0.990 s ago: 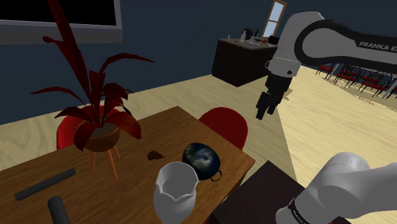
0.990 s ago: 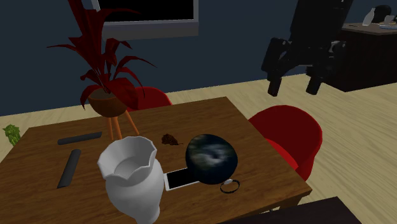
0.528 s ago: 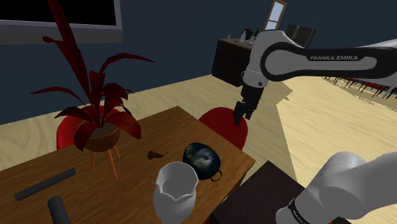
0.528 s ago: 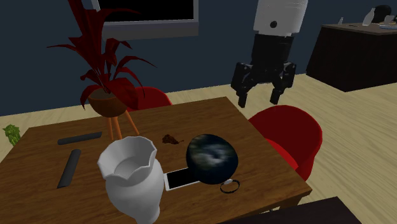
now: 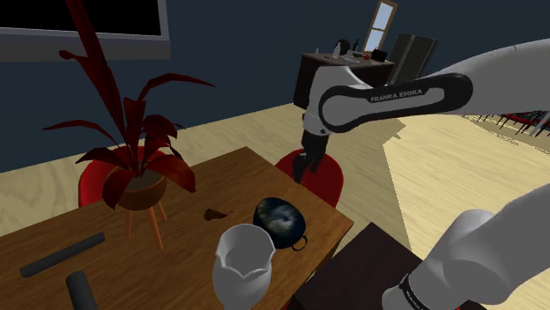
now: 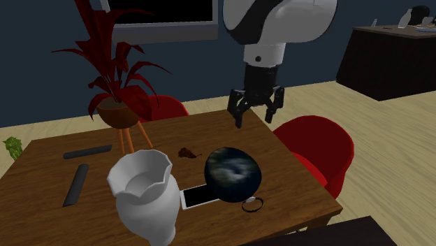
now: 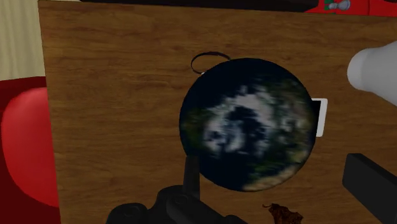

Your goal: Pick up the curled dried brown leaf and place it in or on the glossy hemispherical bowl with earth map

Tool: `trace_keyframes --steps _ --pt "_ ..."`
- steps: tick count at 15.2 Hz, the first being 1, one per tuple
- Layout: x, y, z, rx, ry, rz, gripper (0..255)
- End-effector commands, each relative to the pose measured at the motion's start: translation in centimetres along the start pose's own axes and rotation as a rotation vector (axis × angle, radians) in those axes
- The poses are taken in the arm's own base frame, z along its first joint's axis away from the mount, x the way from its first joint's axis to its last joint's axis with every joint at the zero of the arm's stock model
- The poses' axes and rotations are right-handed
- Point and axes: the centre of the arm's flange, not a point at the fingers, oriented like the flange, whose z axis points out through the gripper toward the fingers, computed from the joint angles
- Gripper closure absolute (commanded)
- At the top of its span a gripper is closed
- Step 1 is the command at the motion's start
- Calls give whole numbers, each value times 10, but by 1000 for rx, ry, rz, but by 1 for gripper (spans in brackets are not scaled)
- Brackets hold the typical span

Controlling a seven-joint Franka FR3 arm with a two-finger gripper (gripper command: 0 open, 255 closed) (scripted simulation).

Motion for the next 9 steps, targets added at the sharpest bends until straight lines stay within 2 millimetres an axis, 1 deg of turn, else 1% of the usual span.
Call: trace_keyframes --steps 1,9 --pt "21 -11 21 -3 1 -19 0" --pt "95 -46 88 -18 4 -92 0"
